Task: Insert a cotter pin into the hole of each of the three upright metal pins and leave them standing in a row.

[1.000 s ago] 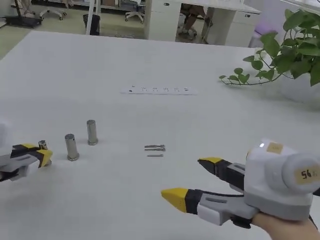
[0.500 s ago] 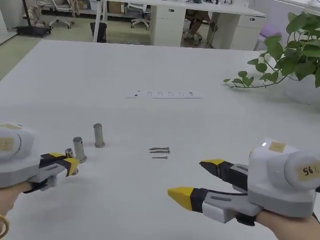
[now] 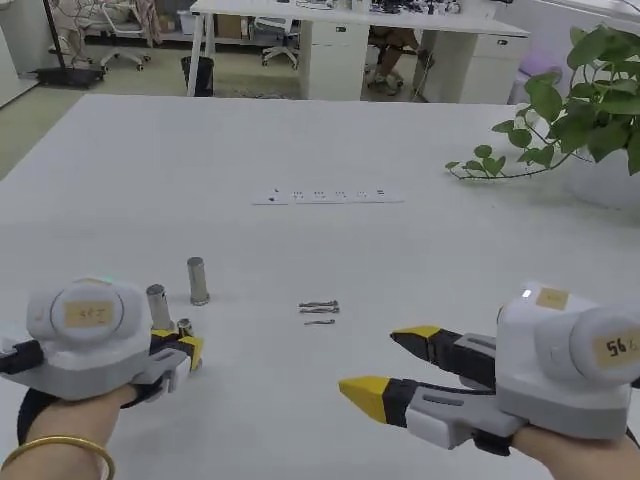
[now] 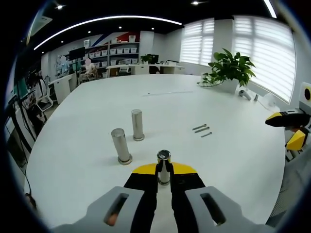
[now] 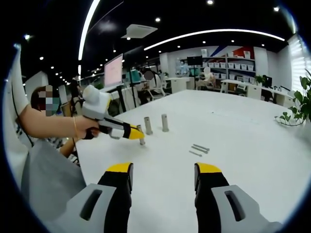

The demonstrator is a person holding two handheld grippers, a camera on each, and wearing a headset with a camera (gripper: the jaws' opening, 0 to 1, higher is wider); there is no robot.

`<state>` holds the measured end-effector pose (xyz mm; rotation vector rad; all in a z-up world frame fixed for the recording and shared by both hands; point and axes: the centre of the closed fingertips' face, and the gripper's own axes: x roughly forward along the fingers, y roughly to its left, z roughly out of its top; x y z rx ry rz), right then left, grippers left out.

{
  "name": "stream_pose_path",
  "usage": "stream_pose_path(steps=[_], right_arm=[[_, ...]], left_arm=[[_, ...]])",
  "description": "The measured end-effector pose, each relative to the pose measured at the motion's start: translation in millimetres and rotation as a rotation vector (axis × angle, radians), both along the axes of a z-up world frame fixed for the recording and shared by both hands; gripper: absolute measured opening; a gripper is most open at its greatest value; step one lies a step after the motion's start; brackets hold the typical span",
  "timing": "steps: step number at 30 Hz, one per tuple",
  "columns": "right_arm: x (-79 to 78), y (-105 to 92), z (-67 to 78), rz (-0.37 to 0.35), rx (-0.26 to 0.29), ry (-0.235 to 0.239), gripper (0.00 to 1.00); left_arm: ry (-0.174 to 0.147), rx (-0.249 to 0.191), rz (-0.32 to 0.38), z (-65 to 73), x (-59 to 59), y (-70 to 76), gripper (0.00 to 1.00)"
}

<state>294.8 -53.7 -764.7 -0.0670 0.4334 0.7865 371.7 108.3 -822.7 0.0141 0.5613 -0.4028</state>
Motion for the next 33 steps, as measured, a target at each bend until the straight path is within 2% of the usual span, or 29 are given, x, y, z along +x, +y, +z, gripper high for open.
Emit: stream_pose_path(steps=[5, 7, 10, 14, 17, 24, 27, 33], right_arm=[[-1.3, -1.6, -2.7, -0.003, 0.004, 0.007, 0.52], [-1.3, -2.4, -2.7, -0.005, 0.008, 0.006, 0.52], [-0.7, -4.0, -3.4, -0.013, 0.016, 0.010, 0.52], [0.0, -5.2, -2.5, -0.020, 0.026, 0.009, 0.52], [0.2, -6.2, -2.2, -0.021, 0.028, 0.007, 0.52], [0.7, -8.6, -5.1, -0.029, 0.035, 0.016, 0.51], [0.6, -7.9, -5.7, -0.028, 0.040, 0.020, 0.51], [1.7, -6.9, -6.2, -0.024, 0.038, 0.021, 0.51]], left_arm=[[0.005, -0.011, 0.023, -2.7, 0.4, -14.4, 0.07], [0.006, -0.013, 0.047, -5.2, 2.5, -16.0, 0.07], [0.009, 0.010, 0.077, -9.0, 2.0, -19.9, 0.07], [0.010, 0.001, 0.104, -12.0, 2.0, -25.1, 0.07], [0.007, -0.010, 0.126, -11.3, 0.9, -27.9, 0.07], [-0.008, 0.009, 0.176, -11.4, 1.8, -29.2, 0.07], [-0.010, -0.002, 0.199, -11.2, 2.3, -29.7, 0.07], [-0.020, 0.013, 0.204, -11.7, 2.2, -32.9, 0.08]])
